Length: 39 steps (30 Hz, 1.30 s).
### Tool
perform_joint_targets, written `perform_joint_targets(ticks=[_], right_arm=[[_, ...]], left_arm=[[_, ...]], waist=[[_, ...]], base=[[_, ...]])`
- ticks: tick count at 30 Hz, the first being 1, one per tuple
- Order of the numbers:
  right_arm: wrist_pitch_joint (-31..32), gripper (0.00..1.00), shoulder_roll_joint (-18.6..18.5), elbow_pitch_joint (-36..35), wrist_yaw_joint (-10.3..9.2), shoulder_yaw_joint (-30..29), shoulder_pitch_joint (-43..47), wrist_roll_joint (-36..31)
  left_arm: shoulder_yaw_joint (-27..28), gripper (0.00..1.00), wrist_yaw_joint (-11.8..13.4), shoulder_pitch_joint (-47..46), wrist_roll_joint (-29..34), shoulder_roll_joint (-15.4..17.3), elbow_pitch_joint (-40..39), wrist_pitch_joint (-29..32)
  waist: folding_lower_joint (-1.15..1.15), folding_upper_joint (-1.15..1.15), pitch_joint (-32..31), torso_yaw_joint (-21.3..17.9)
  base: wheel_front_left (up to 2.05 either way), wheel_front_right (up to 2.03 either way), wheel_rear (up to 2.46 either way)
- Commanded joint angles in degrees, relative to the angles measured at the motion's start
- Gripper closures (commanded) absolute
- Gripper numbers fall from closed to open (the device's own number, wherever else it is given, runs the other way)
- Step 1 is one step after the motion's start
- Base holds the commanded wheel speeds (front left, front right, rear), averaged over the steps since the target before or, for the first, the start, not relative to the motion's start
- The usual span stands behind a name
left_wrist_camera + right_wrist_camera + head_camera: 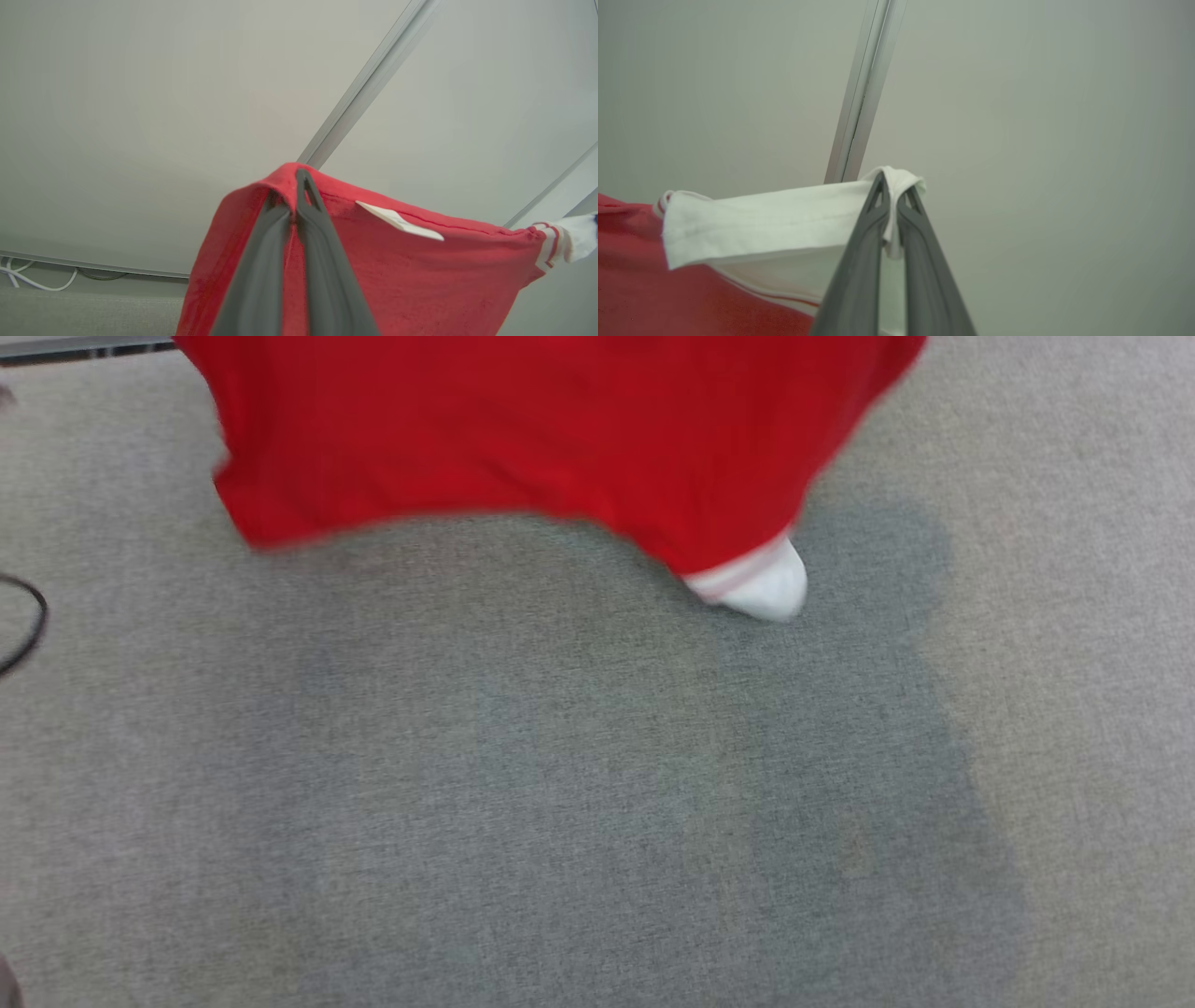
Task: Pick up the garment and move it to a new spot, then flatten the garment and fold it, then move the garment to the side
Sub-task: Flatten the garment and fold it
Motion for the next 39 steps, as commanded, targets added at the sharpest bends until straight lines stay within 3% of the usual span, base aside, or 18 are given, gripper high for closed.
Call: perform_joint_targets(ticks=[1, 8, 15, 21, 27, 33, 39], right_arm=[[-2.8, 1.00, 0.1, 1.5, -0.01, 0.2, -4.0, -0.8], [-15.7, 1.00, 0.9, 6.3, -0.01, 1.5, -12.6, -4.5], [-16.1, 1.00, -0.9, 10.6, -0.01, 3.7, -4.9, -2.0], [-9.8, 1.00, -2.3, 9.6, -0.01, 3.9, 12.5, 4.3], [-0.8, 1.00, -1.5, 1.9, -0.01, -0.8, 34.3, 8.0], [12.3, 1.00, 3.2, -9.8, 0.00, -7.3, 54.1, 7.8], [22.1, 1.00, 9.5, -19.0, 0.00, -11.6, 67.0, 5.5]], left_arm=[[0.4, 1.00, -0.9, -3.6, 0.8, -0.3, 1.4, -1.8], [-2.1, 1.00, -5.4, -12.2, 7.9, -0.4, 8.6, -10.5], [-4.9, 1.00, -9.3, -7.3, 10.7, -1.6, 14.0, -17.1], [-8.3, 1.00, -11.3, 4.0, 9.9, -3.3, 19.3, -21.9], [-11.6, 1.00, -11.9, 16.7, 9.3, -4.0, 21.3, -25.1], [-14.8, 1.00, -10.7, 28.8, 10.5, -3.4, 20.7, -25.4], [-15.8, 1.00, -8.2, 38.5, 10.2, -2.5, 17.7, -24.5]], waist=[[-0.02, 0.00, 1.2, -1.0], [-0.02, 0.00, 1.6, -1.0], [-0.02, 0.00, 0.9, -0.7], [-0.02, 0.00, -0.9, -0.2], [-0.02, 0.00, -4.7, 0.3], [-0.02, 0.00, -9.0, 1.2], [-0.02, 0.00, -12.1, 2.2]], base=[[0.00, 0.00, 0.00], [0.00, 0.00, 0.00], [0.00, 0.00, 0.00], [0.00, 0.00, 0.00], [0.00, 0.00, 0.00], [0.00, 0.00, 0.00], [0.00, 0.00, 0.00]])
